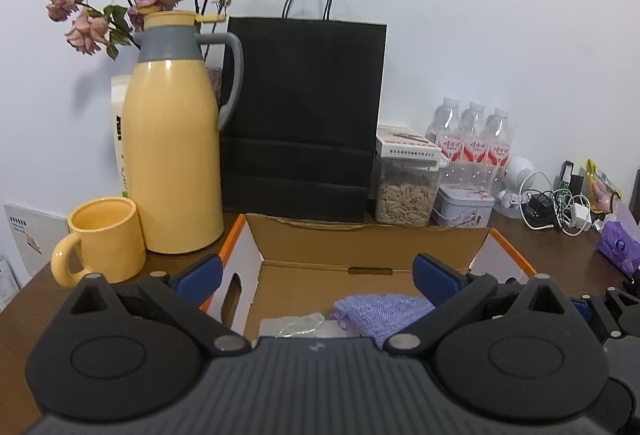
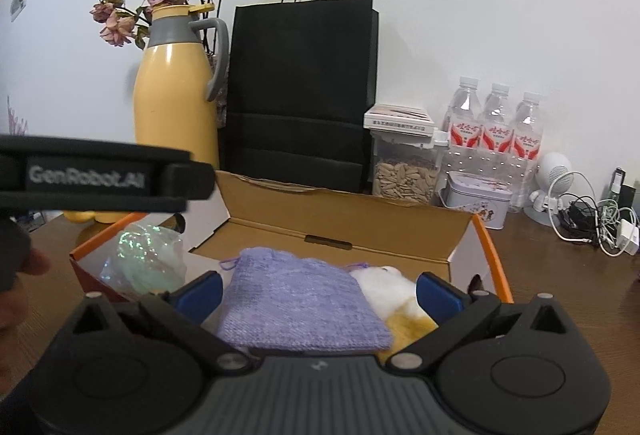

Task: Organize objects

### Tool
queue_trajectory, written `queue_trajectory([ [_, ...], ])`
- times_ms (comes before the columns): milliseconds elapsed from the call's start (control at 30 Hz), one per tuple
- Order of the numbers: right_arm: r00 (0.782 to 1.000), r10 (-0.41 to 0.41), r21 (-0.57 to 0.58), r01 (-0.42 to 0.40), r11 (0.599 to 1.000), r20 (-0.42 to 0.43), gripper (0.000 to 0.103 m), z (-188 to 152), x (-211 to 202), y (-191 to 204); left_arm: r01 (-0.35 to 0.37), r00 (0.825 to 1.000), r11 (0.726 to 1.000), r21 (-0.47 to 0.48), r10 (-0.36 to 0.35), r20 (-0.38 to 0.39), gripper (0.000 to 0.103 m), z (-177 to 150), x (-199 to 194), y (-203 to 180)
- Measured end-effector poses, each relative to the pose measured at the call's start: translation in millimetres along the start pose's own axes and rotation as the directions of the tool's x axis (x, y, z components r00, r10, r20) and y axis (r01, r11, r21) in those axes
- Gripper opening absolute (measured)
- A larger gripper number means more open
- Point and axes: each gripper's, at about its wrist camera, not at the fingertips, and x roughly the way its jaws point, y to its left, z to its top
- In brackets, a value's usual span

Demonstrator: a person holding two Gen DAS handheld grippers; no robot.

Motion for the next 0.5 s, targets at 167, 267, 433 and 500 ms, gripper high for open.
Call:
queue_trajectory([
  [167,0.999,-0.005,-0.012,0.006,1.000,0.035,0.103,3,-22,-4,0.006,0.999,1.000,-0.003,-0.006,0.033,0.103,2,-22,3],
  [267,0.998,0.001,-0.015,0.000,1.000,0.063,0.103,4,-41,-5,0.008,0.999,1.000,0.009,-0.009,0.050,0.103,1,-40,4],
  [433,0.996,0.011,-0.039,-0.007,0.999,0.089,0.103,-1,-74,-3,0.017,0.999,1.000,0.015,-0.017,0.048,0.103,-4,-67,12],
  [500,0.996,0.012,-0.043,-0.008,0.999,0.087,0.103,-7,-86,-2,0.018,0.999,1.000,0.023,-0.019,0.043,0.103,-8,-78,16],
])
